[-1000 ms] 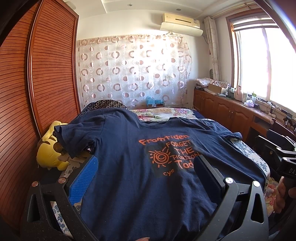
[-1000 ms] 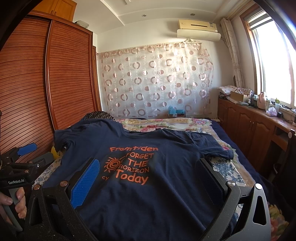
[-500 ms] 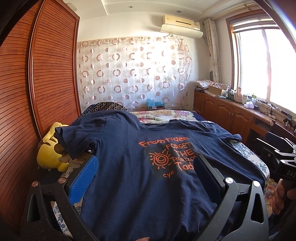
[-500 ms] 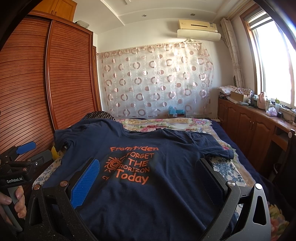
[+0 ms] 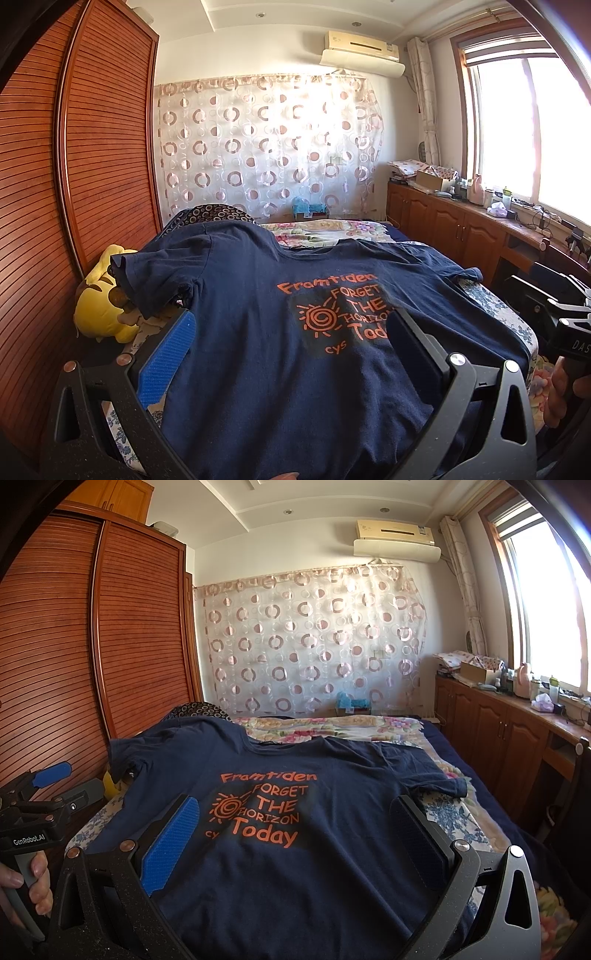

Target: Fold small clothes

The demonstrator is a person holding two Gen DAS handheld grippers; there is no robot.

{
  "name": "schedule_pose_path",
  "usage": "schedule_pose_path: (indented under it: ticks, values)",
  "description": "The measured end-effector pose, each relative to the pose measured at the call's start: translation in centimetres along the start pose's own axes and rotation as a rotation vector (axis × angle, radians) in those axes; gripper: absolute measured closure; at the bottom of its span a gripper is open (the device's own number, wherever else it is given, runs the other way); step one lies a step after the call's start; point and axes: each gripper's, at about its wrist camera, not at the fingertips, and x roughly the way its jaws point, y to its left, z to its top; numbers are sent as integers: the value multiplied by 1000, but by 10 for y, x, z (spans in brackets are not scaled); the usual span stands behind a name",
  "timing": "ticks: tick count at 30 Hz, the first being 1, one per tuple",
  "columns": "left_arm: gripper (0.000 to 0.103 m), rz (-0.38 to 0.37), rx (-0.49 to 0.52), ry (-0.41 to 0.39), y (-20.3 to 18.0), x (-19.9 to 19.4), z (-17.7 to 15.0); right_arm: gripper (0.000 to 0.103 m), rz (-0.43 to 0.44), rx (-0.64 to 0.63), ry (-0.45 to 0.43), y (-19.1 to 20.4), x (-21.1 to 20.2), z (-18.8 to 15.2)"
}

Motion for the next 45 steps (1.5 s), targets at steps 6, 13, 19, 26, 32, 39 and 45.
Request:
schedule_pose_path:
  ticks: [6, 13, 19, 26, 32, 39, 45]
  values:
    - [0, 0, 1, 0, 0, 0, 0, 0, 0, 1, 0, 0, 0, 0]
    - [0, 0, 1, -2, 0, 0, -1, 0, 1, 1, 0, 0, 0, 0]
    - [0, 0, 1, -2, 0, 0, -2, 0, 1, 1, -1, 1, -1, -1]
    - [0, 1, 1, 1, 1, 0, -2, 0, 2, 1, 0, 0, 0, -1]
    - [0, 3, 1, 33, 12, 11, -5, 0, 14, -12, 24, 6, 11, -5]
    - [0, 20, -35, 95, 37, 37, -17, 0, 33, -27, 54, 10, 39, -6]
    - [0, 52, -57, 130, 65, 57, -21, 0, 83, -34, 84, 16, 71, -6]
